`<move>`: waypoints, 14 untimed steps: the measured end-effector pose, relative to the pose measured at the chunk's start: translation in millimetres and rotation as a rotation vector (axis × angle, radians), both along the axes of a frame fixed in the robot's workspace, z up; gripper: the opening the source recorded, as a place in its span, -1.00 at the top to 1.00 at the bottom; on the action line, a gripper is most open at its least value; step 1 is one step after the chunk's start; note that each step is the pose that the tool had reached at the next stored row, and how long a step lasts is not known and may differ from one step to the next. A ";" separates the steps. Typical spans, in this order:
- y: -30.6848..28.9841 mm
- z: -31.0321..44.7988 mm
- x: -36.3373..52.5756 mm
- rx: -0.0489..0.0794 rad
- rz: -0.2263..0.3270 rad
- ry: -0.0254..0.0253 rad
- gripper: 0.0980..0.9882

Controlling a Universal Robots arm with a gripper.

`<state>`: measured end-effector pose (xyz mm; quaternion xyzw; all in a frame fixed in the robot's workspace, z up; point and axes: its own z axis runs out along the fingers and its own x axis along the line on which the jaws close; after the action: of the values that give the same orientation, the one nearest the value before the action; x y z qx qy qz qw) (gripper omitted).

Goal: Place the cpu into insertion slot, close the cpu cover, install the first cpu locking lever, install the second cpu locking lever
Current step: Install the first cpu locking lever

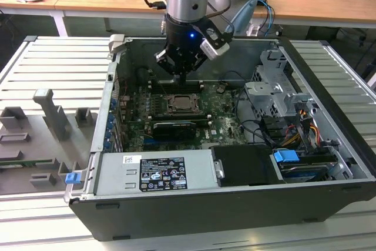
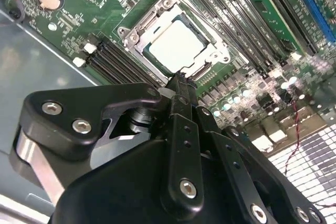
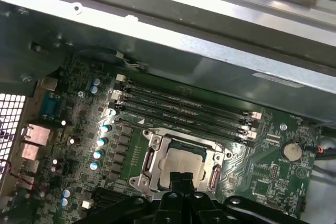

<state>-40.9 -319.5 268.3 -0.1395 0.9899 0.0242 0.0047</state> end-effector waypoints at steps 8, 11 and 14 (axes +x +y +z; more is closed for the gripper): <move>0.0 0.0 -0.1 0.000 0.099 -0.0003 0.98; 0.0 -0.1 -9.0 0.002 0.103 -0.0049 0.98; 0.0 -0.3 -10.7 0.002 0.080 -0.0050 0.98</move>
<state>-51.6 -319.5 268.0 -0.1791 0.9835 0.0252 0.0063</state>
